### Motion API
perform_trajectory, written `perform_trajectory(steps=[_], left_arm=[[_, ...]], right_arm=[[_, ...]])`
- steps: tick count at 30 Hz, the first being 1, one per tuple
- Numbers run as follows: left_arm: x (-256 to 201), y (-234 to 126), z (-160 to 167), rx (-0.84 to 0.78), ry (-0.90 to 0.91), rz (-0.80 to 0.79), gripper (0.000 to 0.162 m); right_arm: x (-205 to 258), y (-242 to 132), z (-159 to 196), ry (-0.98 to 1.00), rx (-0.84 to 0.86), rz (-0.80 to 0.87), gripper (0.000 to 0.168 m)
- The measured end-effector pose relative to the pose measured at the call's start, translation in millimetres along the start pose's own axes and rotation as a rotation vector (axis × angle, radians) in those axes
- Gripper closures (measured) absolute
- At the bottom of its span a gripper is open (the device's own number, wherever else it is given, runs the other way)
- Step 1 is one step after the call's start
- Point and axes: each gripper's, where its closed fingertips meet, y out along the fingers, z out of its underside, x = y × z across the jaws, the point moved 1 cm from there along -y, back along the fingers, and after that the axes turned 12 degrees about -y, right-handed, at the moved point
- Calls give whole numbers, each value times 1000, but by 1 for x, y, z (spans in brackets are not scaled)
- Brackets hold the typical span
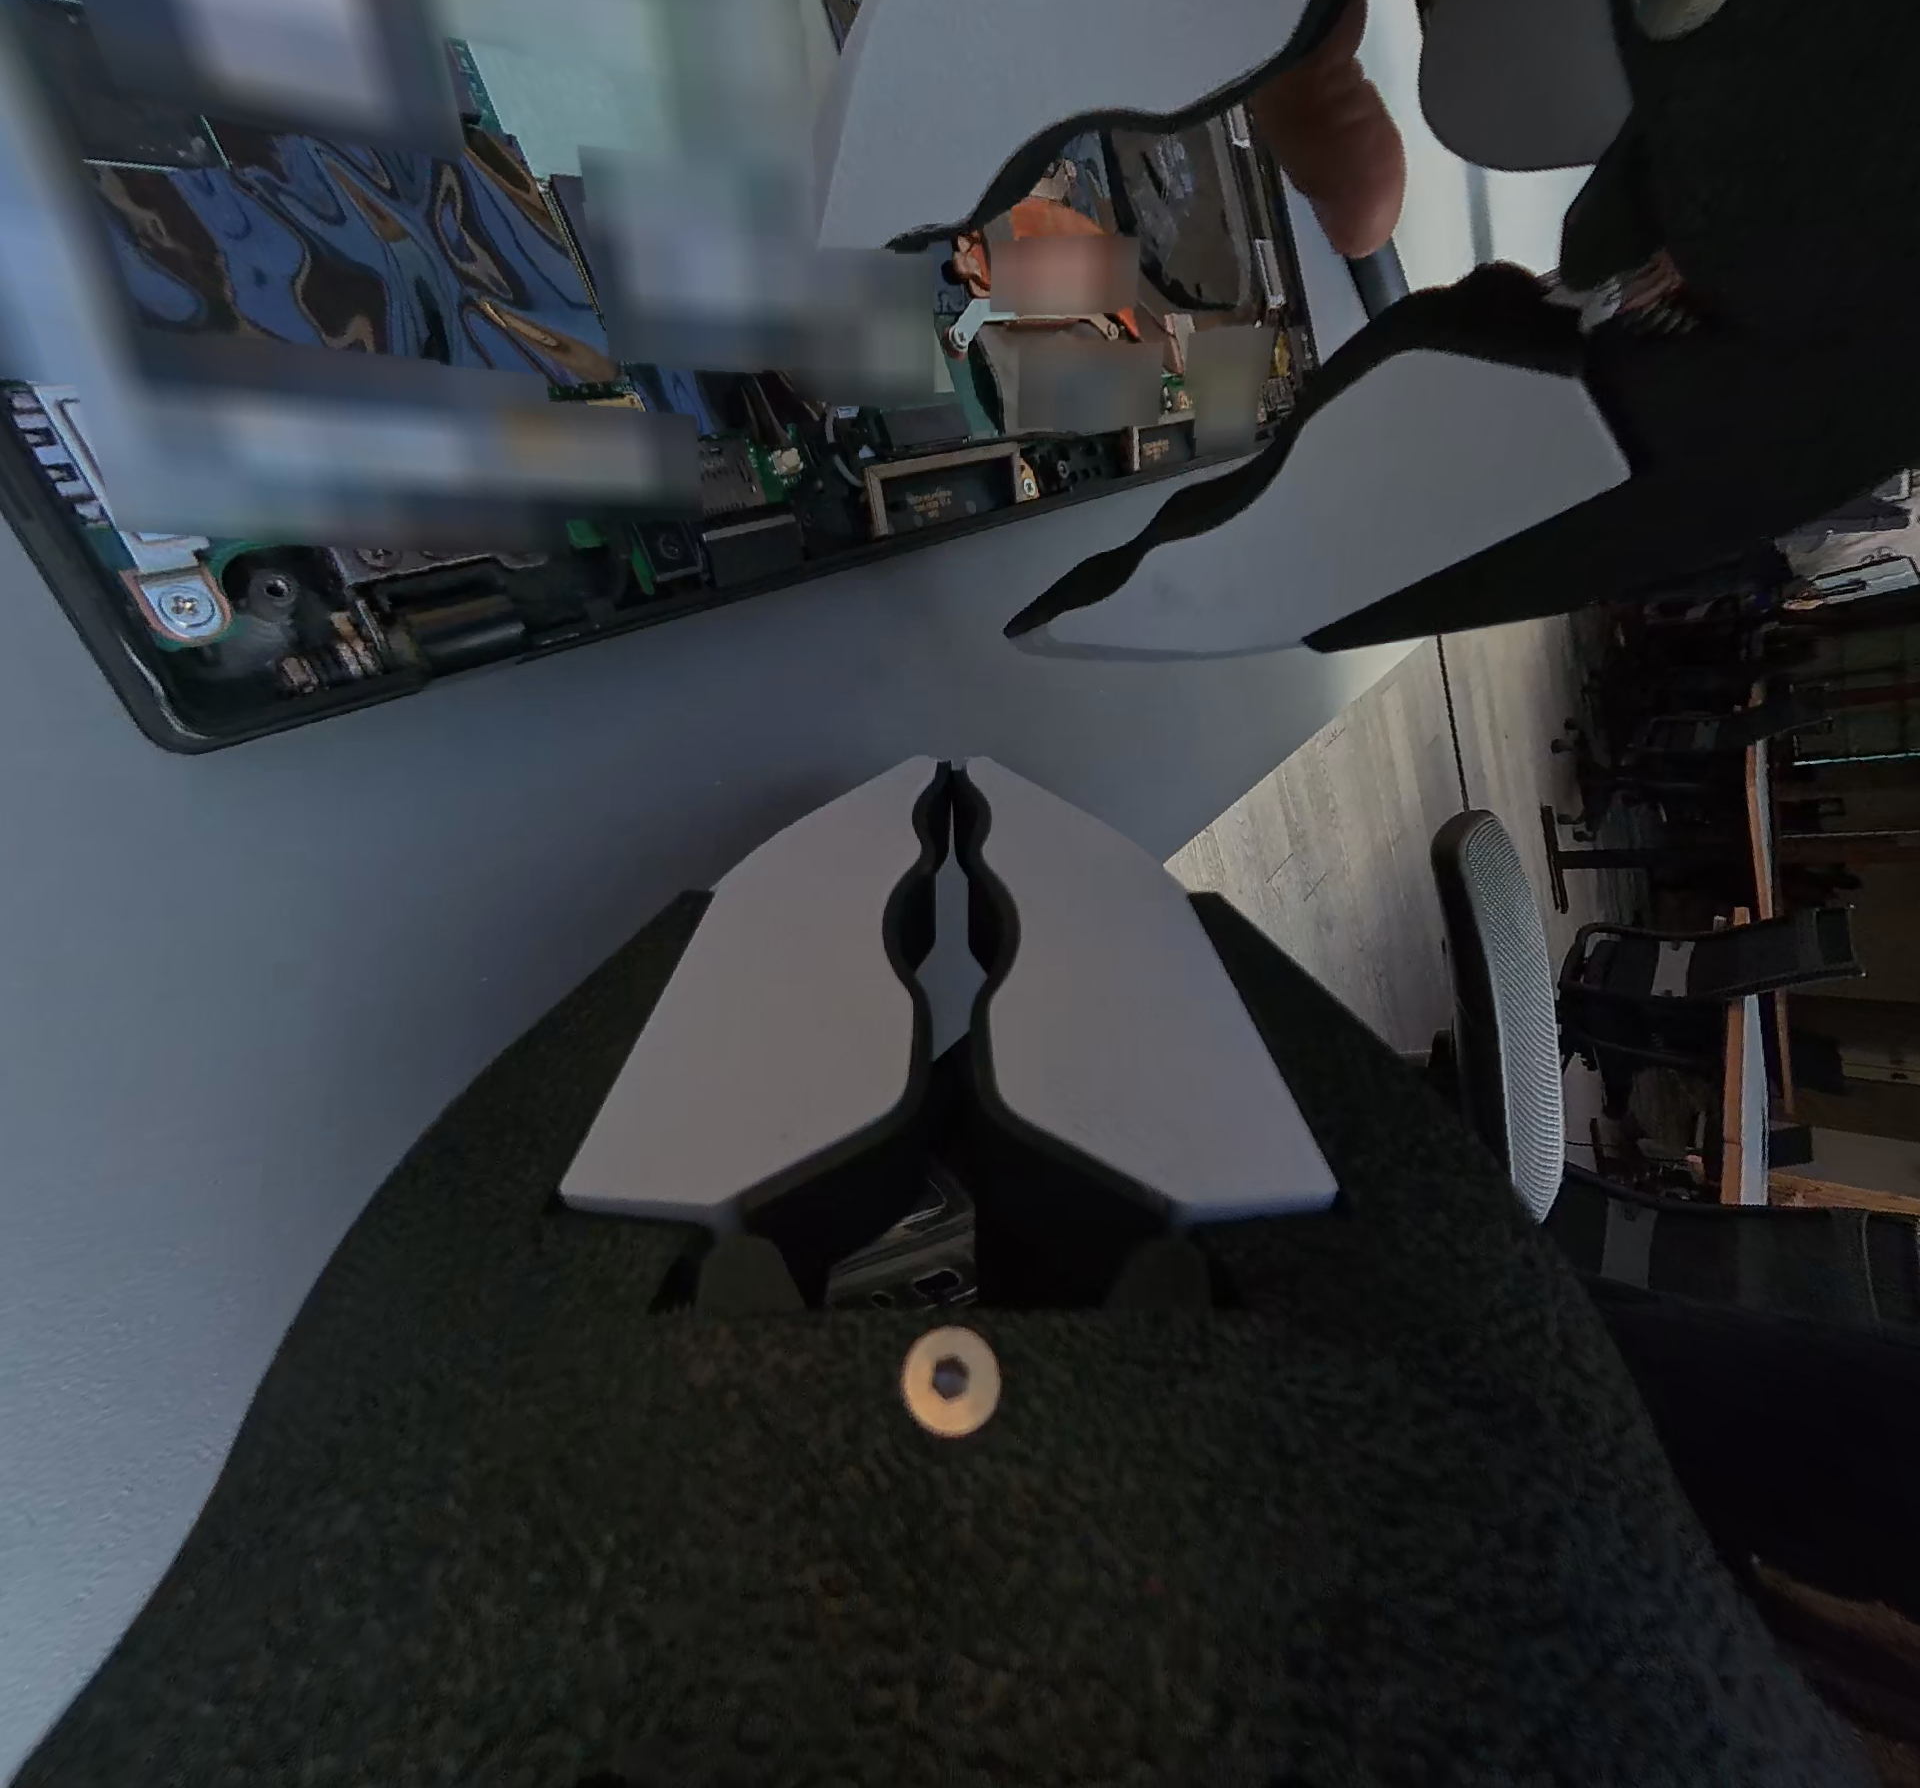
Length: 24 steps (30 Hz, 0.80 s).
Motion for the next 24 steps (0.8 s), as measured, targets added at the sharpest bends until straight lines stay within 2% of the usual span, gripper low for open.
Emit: perform_trajectory(steps=[10,20,24], left_arm=[[0,-1,0,-3,0,2,162],[4,-5,0,-11,-13,6,162],[5,-6,-1,-12,-18,12,162]], right_arm=[[1,4,-2,31,-16,110,105],[1,10,2,-83,116,246,106],[3,10,2,-107,121,242,106]])
